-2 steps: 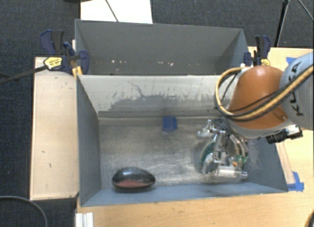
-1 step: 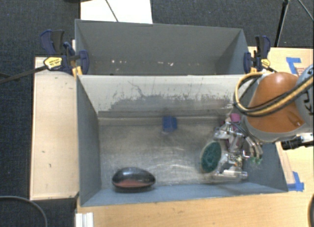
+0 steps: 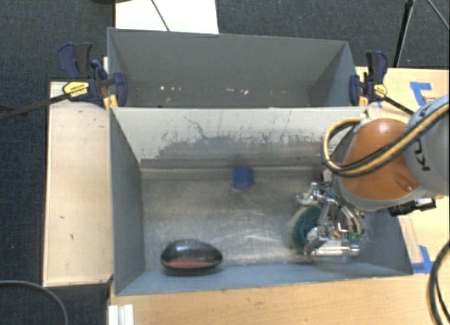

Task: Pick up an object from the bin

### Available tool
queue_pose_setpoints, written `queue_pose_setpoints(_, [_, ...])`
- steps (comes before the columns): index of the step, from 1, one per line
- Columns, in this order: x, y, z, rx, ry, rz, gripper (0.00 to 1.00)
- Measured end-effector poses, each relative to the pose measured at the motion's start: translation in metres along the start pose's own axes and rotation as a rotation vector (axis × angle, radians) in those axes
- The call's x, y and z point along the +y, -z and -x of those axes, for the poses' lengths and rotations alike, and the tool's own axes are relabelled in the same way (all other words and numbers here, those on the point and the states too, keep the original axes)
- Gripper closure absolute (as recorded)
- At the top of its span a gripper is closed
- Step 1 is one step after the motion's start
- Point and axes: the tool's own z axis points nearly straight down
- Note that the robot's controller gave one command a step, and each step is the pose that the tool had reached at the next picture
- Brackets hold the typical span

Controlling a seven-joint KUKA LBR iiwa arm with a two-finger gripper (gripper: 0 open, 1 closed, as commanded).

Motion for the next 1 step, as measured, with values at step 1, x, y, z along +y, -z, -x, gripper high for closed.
queue_pose_setpoints(1, [0.0003, 0.0019, 0.0008, -0.003, -0.001, 0.0, 1.0])
